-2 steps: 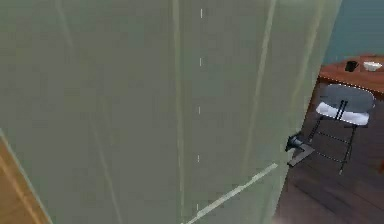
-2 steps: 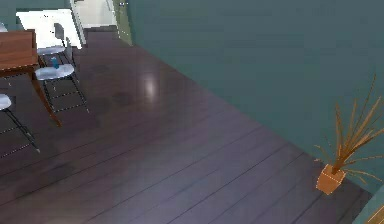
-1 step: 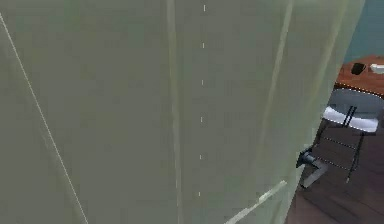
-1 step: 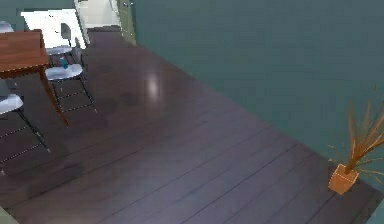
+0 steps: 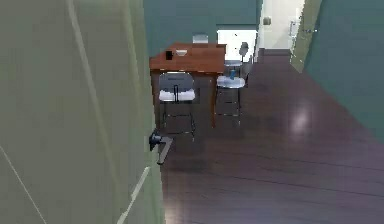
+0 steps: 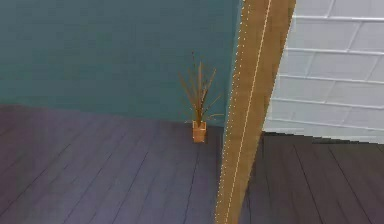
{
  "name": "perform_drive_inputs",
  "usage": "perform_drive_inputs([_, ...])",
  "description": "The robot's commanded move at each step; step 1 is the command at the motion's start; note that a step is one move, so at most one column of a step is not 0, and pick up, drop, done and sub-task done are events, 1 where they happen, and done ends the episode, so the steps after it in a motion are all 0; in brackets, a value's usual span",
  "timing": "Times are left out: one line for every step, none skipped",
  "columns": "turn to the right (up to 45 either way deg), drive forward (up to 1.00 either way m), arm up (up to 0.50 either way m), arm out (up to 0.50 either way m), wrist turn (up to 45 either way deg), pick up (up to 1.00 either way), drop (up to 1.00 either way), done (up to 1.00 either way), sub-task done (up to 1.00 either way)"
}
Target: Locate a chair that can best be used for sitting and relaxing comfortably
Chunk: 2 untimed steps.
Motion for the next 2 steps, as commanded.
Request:
perform_drive_inputs([45.0, 0.0, 0.0, 0.0, 0.0, 0.0, 0.0, 0.0, 0.0])
perform_drive_inputs([36.0, 0.0, 0.0, 0.0, 0.0, 0.0, 0.0, 0.0, 0.0])
